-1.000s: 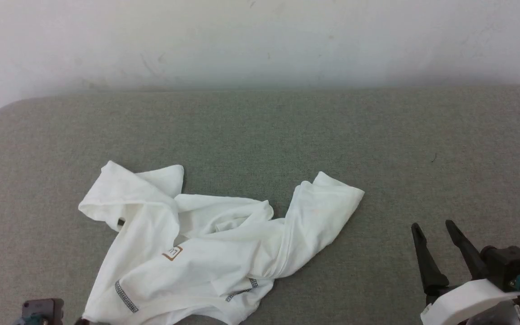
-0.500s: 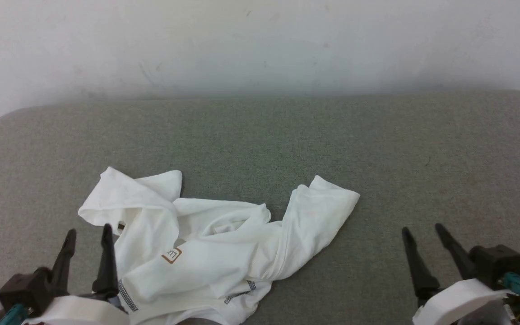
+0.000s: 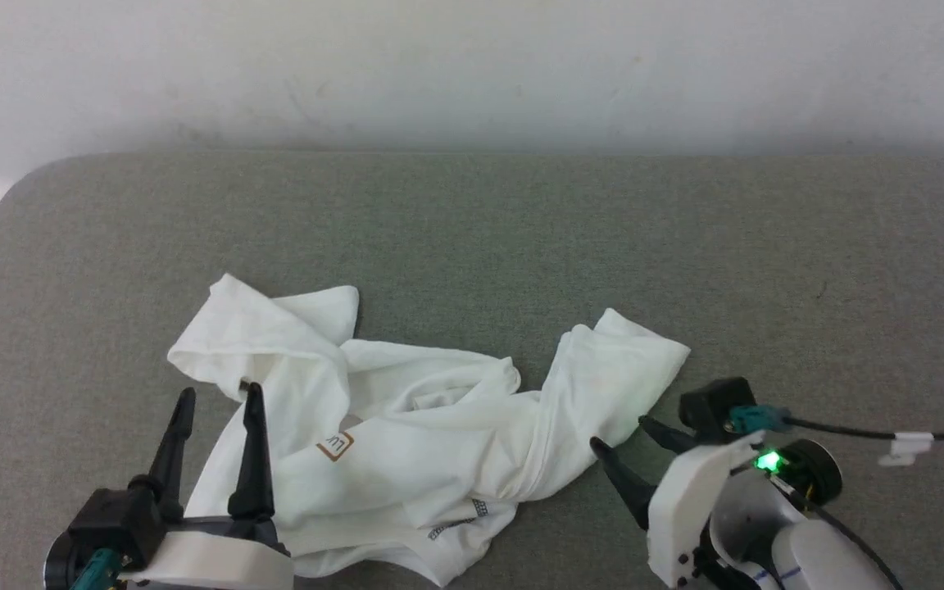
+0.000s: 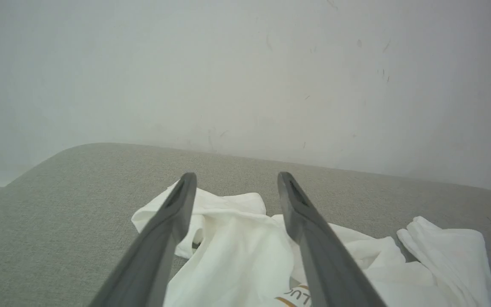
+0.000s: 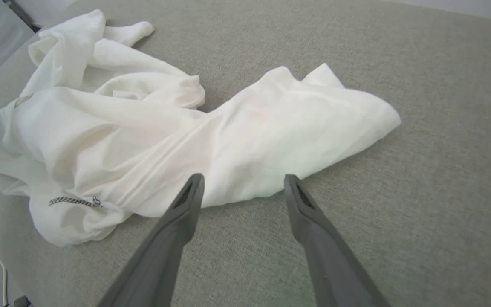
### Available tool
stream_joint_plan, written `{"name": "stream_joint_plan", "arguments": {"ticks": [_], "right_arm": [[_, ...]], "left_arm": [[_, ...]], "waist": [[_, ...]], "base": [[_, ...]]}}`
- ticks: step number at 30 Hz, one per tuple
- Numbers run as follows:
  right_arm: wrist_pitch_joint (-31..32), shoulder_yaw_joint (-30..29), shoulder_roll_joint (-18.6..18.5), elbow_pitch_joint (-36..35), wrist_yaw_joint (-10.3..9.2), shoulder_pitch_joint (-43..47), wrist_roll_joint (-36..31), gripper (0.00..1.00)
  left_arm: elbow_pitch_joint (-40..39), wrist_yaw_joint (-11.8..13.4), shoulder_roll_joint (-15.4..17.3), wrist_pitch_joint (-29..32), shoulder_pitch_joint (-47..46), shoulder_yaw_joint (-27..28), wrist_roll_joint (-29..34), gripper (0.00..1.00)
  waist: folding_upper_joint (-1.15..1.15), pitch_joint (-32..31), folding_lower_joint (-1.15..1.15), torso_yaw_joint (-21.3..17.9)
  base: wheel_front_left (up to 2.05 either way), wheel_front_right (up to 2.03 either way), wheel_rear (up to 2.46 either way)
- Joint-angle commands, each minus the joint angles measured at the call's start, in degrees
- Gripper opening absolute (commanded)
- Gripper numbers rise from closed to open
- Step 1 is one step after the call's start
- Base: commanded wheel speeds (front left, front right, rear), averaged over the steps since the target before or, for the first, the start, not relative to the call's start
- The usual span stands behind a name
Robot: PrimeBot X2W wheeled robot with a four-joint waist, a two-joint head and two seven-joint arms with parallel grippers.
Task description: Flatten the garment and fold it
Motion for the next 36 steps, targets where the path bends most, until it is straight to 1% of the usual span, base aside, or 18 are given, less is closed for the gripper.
{"name": "stream_joint_plan", "arguments": {"ticks": [1, 4, 5, 10, 11, 12, 13, 14, 16, 19, 23, 26, 28, 33, 34, 35, 36], "right_arm": [[0.8, 1.8, -0.5, 2.2, -0.05, -3.0, 1.6, 1.00], [3.0, 4.8, -1.4, 7.9, -0.05, -7.4, 3.2, 1.00], [3.0, 4.8, -1.4, 7.9, -0.05, -7.4, 3.2, 1.00], [10.6, 10.7, -3.5, 16.9, -0.05, -11.7, 6.8, 1.00], [11.9, 11.6, -3.9, 17.9, -0.05, -12.2, 8.0, 0.68], [12.9, 12.5, -4.3, 18.4, -0.05, -12.6, 9.2, 0.42], [13.0, 13.0, -4.9, 18.2, -0.05, -13.4, 9.9, 0.09], [12.4, 13.2, -5.4, 17.8, -0.05, -14.3, 10.4, 0.00], [10.1, 13.0, -6.4, 16.3, -0.05, -17.0, 10.7, 0.00], [4.2, 10.4, -6.9, 14.4, -0.05, -22.7, 9.4, 0.00], [-0.5, 6.9, -5.7, 15.8, -0.05, -31.5, 7.6, 0.00], [-4.6, 3.8, -5.5, 19.7, -0.05, -38.2, 6.1, 0.00], [-7.4, 2.3, -5.2, 23.6, -0.05, -41.6, 5.5, 0.00], [-13.2, 3.3, -4.3, 34.2, -0.05, -45.0, 4.8, 0.00], [-14.4, 3.3, -3.9, 36.3, -0.05, -45.0, 5.2, 0.06], [-15.3, 3.7, -3.5, 38.3, -0.05, -44.9, 5.6, 0.40], [-16.5, 4.2, -3.1, 39.8, -0.05, -44.8, 6.0, 1.00]], "left_arm": [[0.6, -1.2, -1.4, -0.3, -1.0, 1.0, 1.2, 1.00], [1.5, -3.3, -3.5, -0.3, -1.7, 2.2, 3.0, 1.00], [1.5, -3.3, -3.5, -0.3, -1.7, 2.2, 3.0, 1.00], [3.2, -6.3, -6.6, -0.3, -2.7, 3.9, 5.3, 1.00], [3.5, -6.8, -7.0, -0.3, -2.8, 4.2, 5.7, 1.00], [3.8, -7.2, -7.5, -0.3, -2.9, 4.5, 6.1, 1.00], [4.1, -7.6, -7.9, -0.3, -3.0, 4.8, 6.4, 1.00], [4.2, -8.0, -8.3, -0.3, -3.1, 5.1, 6.6, 1.00], [4.4, -8.6, -9.0, -0.3, -3.2, 5.8, 7.0, 1.00], [4.5, -9.5, -9.8, -0.3, -3.8, 6.4, 7.6, 1.00], [4.4, -10.4, -10.6, -0.3, -5.4, 6.5, 8.0, 1.00], [4.2, -10.9, -10.9, -0.3, -7.4, 6.0, 8.0, 1.00], [4.2, -11.2, -11.0, -0.3, -8.8, 5.3, 7.9, 1.00], [4.5, -11.0, -11.1, -0.3, -10.9, 4.0, 6.7, 1.00], [4.6, -10.9, -11.1, -0.3, -11.0, 3.8, 6.4, 1.00], [4.6, -10.7, -11.1, -0.3, -11.1, 3.7, 6.3, 1.00], [4.7, -10.6, -11.1, -0.3, -11.1, 3.6, 6.2, 1.00]], "waist": [[0.00, 1.7, -0.01, 1.9], [0.00, 2.6, -0.01, 3.1], [0.00, 2.6, -0.01, 3.1], [0.00, 3.1, -0.01, 4.8], [0.00, 3.1, -0.01, 5.1], [0.00, 3.1, -0.01, 5.4], [0.00, 3.2, -0.01, 5.6], [0.00, 3.2, -0.01, 5.8], [0.00, 3.4, -0.01, 6.1], [0.00, 4.1, -0.01, 6.6], [0.00, 6.3, -0.01, 7.5], [0.00, 8.5, -0.01, 8.6], [0.00, 10.0, -0.01, 9.3], [0.00, 12.2, -0.01, 10.0], [0.00, 12.4, -0.01, 10.0], [0.00, 12.4, -0.01, 9.9], [0.00, 12.5, -0.01, 9.8]], "base": [[0.00, 0.00, 0.00], [0.00, 0.00, 0.00], [0.00, 0.00, 0.00], [0.00, 0.00, 0.00], [0.00, 0.00, 0.00], [0.00, 0.00, 0.00], [0.00, 0.00, 0.00], [0.00, 0.00, 0.00], [0.00, 0.00, 0.00], [0.00, 0.00, 0.00], [0.00, 0.00, 0.00], [0.00, 0.00, 0.00], [0.00, 0.00, 0.00], [0.00, 0.00, 0.00], [0.00, 0.00, 0.00], [0.00, 0.00, 0.00], [0.00, 0.00, 0.00]]}}
